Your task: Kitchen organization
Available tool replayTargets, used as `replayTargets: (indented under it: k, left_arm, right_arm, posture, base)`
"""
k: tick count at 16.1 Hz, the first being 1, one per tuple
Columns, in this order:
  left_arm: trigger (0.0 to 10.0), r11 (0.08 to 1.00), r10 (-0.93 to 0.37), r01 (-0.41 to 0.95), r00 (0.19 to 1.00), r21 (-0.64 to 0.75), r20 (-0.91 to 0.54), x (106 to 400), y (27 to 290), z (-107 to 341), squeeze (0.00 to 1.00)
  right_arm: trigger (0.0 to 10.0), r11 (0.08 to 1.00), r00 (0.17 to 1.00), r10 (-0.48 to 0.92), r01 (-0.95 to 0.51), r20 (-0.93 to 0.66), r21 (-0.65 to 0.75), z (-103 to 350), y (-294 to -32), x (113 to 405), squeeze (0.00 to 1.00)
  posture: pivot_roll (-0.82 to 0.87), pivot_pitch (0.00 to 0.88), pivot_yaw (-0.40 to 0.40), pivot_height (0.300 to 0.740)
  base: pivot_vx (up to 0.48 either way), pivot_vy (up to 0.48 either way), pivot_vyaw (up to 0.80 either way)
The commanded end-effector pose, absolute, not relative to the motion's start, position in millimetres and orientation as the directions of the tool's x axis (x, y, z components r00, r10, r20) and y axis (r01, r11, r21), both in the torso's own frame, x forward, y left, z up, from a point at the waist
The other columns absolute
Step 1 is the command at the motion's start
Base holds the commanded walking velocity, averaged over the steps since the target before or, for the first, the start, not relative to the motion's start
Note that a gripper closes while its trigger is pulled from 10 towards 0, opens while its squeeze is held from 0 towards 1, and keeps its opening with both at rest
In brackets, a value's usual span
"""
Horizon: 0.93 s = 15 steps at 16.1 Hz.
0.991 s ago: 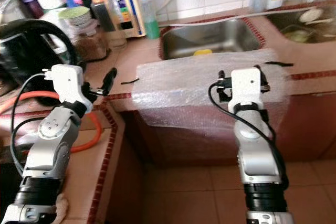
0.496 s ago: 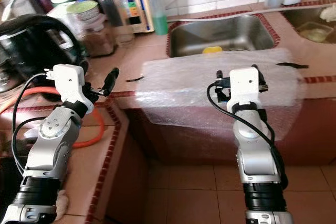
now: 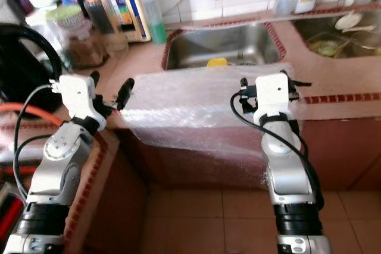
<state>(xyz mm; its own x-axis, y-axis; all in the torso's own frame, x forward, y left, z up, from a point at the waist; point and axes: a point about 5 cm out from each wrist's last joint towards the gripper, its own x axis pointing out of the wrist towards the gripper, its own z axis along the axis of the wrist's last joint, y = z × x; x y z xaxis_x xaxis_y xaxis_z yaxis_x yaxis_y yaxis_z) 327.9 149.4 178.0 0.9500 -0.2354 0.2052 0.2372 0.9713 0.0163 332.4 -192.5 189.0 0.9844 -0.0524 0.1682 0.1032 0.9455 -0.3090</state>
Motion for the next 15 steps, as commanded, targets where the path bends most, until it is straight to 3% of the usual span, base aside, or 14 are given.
replayTargets:
  k: [1, 7, 15]
  left_arm:
    - [10.0, 0.976, -0.219, 0.218, 0.952, 0.028, 0.215, 329, 154, 181, 0.0]
    - [10.0, 0.981, -0.191, 0.192, 0.959, 0.017, 0.208, 330, 152, 174, 0.0]
    - [10.0, 0.989, -0.127, 0.141, 0.966, -0.047, 0.225, 324, 149, 166, 0.0]
  right_arm:
    - [10.0, 0.948, 0.982, -0.034, 0.091, 0.186, -0.306, 195, -189, 333, 0.0]
    - [10.0, 0.944, 0.987, 0.026, 0.029, 0.16, -0.329, 193, -181, 337, 0.0]
    - [10.0, 0.932, 0.983, 0.11, -0.051, 0.145, -0.358, 199, -170, 347, 0.0]
  posture:
    - [-0.31, 0.029, 0.168, 0.74]
    - [-0.3, 0.005, 0.101, 0.74]
    - [-0.27, 0.0, 0.027, 0.74]
  base:
    - [0.0, -0.48, 0.0]
    - [0.0, -0.438, 0.0]
    - [0.0, 0.0, 0.0]
